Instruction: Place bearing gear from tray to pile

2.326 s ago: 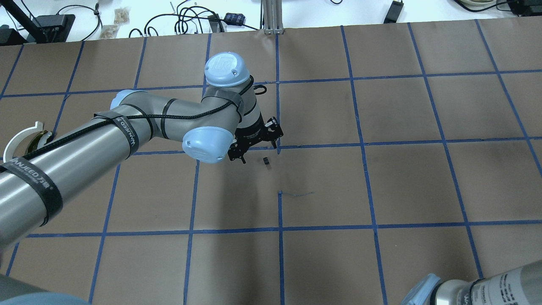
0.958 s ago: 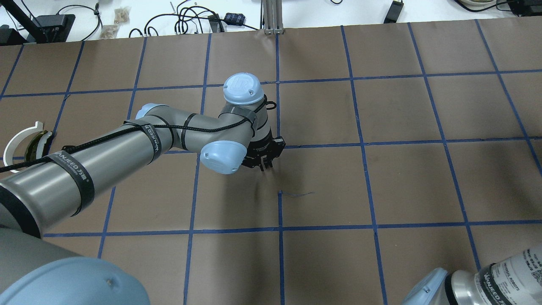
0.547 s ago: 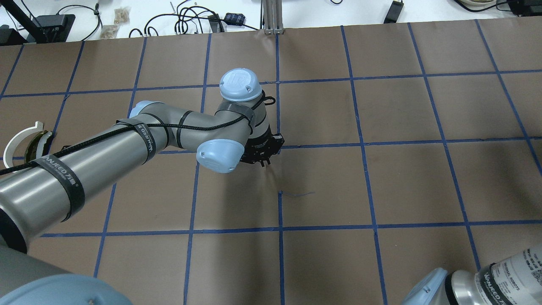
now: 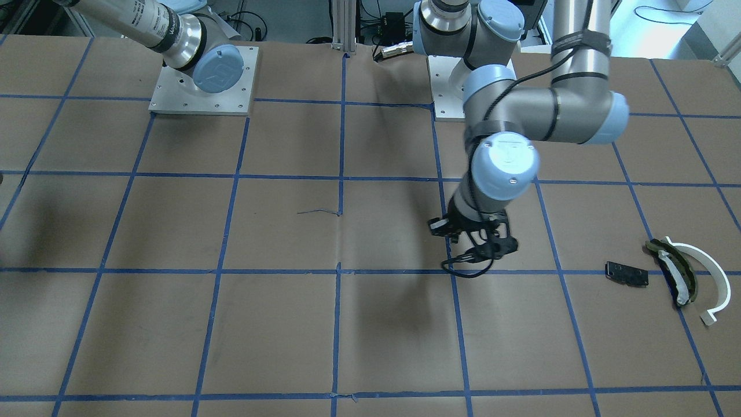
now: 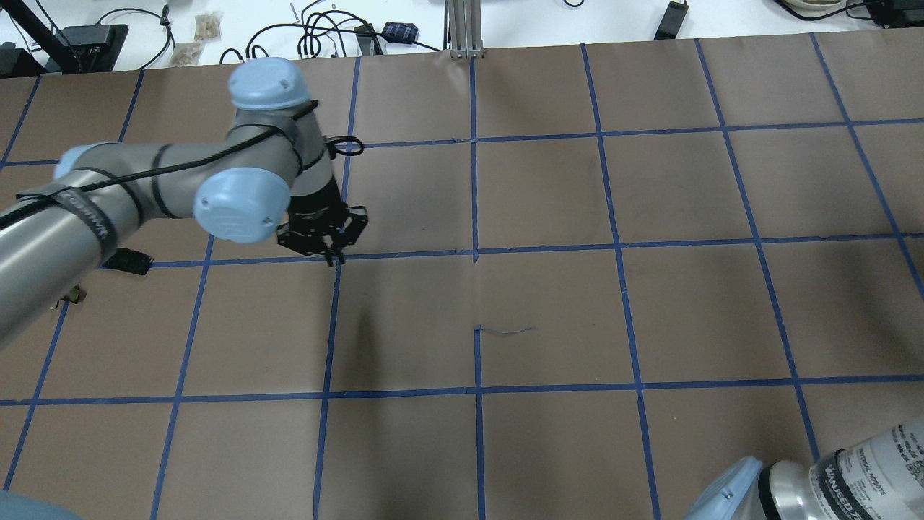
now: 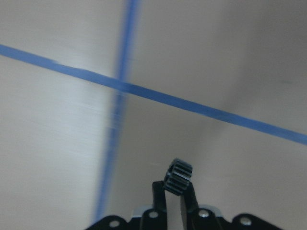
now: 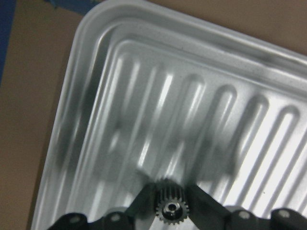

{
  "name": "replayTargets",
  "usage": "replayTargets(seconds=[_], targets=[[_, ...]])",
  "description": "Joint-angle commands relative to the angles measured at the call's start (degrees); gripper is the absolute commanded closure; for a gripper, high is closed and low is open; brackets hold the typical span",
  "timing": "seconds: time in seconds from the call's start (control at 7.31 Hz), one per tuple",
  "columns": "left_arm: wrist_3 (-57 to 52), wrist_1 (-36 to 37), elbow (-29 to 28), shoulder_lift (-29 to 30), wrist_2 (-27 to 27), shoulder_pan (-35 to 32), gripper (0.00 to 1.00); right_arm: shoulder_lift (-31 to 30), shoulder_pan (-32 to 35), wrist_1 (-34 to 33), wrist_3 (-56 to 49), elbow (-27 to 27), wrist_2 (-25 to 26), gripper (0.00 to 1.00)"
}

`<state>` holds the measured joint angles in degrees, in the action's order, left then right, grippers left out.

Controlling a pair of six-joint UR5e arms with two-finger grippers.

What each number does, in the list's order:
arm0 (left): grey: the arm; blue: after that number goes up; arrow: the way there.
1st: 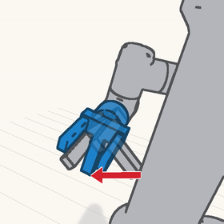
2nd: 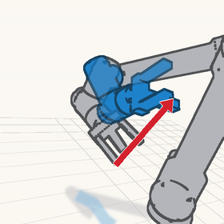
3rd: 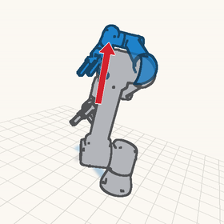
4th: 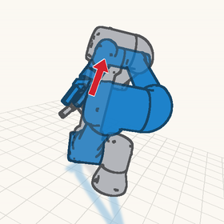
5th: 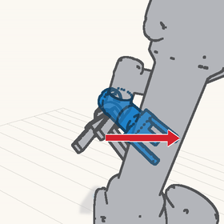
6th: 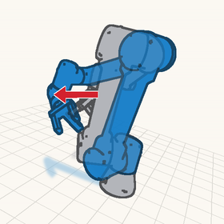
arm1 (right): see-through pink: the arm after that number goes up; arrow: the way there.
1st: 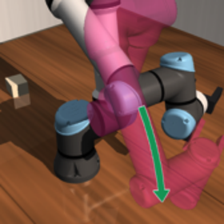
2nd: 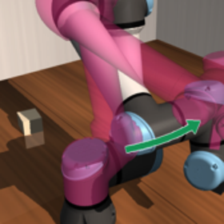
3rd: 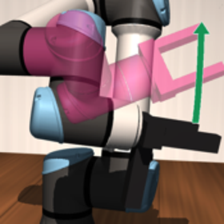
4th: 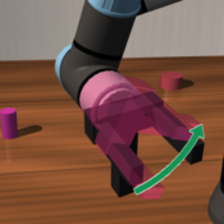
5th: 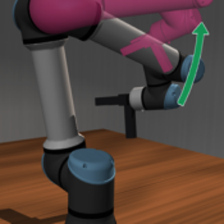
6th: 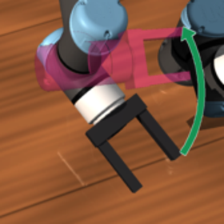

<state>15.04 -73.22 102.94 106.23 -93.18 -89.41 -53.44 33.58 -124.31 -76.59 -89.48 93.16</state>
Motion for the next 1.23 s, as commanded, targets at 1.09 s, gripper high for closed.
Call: replayTargets(seconds=[1.09], targets=[[-35.2,12.0,9.4,2.1,-4.6,33.7,1.00,-21.6,43.2,25.6,57.7,-0.3,0.5,0.71]])
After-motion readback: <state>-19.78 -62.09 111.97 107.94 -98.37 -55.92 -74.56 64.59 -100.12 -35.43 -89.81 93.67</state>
